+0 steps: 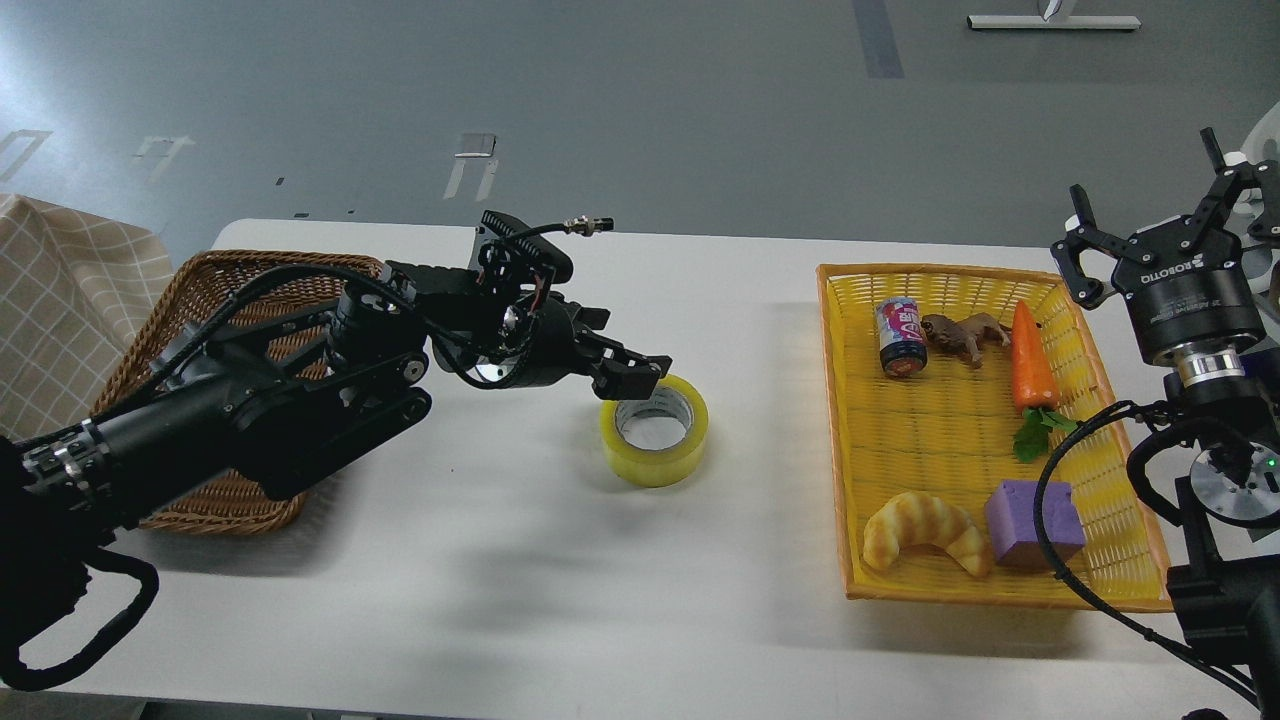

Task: Place and transfer tape with both arms
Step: 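Reach the left gripper toward the tape roll on the table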

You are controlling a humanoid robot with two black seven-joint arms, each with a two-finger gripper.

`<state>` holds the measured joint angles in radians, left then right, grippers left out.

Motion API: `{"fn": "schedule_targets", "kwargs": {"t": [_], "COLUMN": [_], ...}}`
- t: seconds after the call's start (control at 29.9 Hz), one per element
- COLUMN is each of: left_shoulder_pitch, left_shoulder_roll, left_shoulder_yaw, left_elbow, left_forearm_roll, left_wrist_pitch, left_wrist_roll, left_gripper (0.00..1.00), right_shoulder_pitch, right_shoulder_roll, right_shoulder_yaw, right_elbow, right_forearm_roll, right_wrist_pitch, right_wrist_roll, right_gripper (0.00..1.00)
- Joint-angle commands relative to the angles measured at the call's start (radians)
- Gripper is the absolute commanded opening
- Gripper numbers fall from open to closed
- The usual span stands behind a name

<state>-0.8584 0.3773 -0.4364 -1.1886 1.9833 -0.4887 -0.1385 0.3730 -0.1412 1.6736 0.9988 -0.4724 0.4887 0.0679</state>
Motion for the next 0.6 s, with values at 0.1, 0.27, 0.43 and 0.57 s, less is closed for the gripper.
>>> {"fn": "schedule_targets", "kwargs": {"t": [0.1,0.27,0.43,0.57], "left_shoulder_pitch": [-0.002,-0.002,-0.002,0.005], "left_shoulder_roll": [-0.038,-0.072,-0.080,-0.095], "left_shoulder_yaw": [0.042,0.065,0.082,0.084], "left_elbow": [0.050,0.104,0.112,0.113], "left_forearm_roll": [0.000,0.000,0.000,0.002], "left_wrist_pitch": [0.000,0.000,0.000,0.000], "left_wrist_roll": [0.040,0.043,0.053,0.117], "left_gripper": [0.97,0.97,0.97,0.97], "right_shoulder_pitch": [0.000,-0.003,-0.003,-0.003], "right_shoulder_roll": [0.000,0.000,0.002,0.002], "right_shoulder_yaw": [0.000,0.000,0.000,0.000], "right_elbow": [0.000,-0.002,-0.002,-0.002], "right_forearm_roll": [0.000,0.000,0.000,0.000], "right_wrist_pitch": [0.000,0.000,0.000,0.000], "right_wrist_roll": [0.000,0.001,0.001,0.001], "right_gripper": [1.00,1.00,1.00,1.00]}}
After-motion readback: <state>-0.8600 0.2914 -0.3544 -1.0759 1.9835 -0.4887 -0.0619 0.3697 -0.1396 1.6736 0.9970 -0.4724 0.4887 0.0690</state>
